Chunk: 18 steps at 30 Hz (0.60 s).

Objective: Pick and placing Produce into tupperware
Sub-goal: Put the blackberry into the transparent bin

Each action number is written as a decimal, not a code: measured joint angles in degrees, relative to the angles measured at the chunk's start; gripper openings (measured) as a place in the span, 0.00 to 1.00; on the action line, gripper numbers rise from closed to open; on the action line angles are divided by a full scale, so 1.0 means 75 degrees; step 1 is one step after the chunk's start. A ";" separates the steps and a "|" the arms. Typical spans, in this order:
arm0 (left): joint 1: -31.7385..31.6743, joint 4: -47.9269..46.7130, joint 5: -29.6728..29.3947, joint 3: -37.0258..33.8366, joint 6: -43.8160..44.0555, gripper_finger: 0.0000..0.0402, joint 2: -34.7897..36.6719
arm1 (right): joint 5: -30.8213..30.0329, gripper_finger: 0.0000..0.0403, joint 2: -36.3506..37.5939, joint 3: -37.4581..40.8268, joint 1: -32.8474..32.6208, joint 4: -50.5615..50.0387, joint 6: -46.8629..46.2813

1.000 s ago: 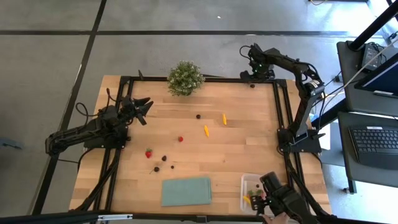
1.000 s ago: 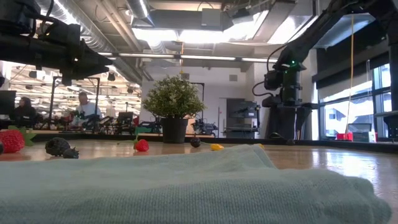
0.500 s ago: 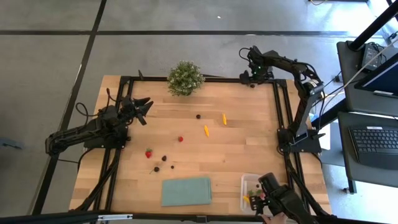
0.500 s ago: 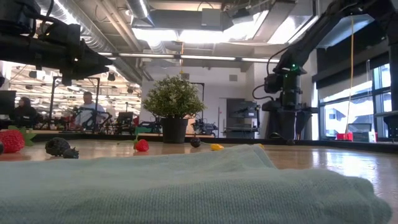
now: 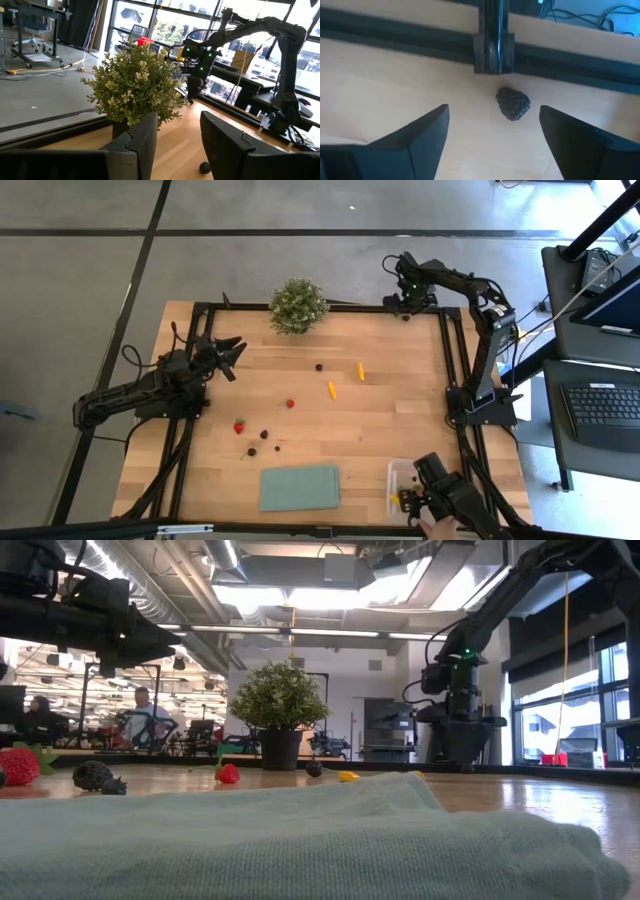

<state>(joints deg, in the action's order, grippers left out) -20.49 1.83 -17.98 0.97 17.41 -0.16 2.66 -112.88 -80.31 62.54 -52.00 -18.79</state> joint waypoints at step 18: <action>0.0000 0.0000 0.0000 0.0000 0.0000 0.36 0.0003 | 0.0132 0.67 -0.0048 0.0003 0.0234 0.0001 -0.0026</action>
<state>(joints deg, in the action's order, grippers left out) -20.49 1.83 -17.98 0.97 17.41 -0.14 3.65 -113.24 -80.29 64.29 -51.99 -18.98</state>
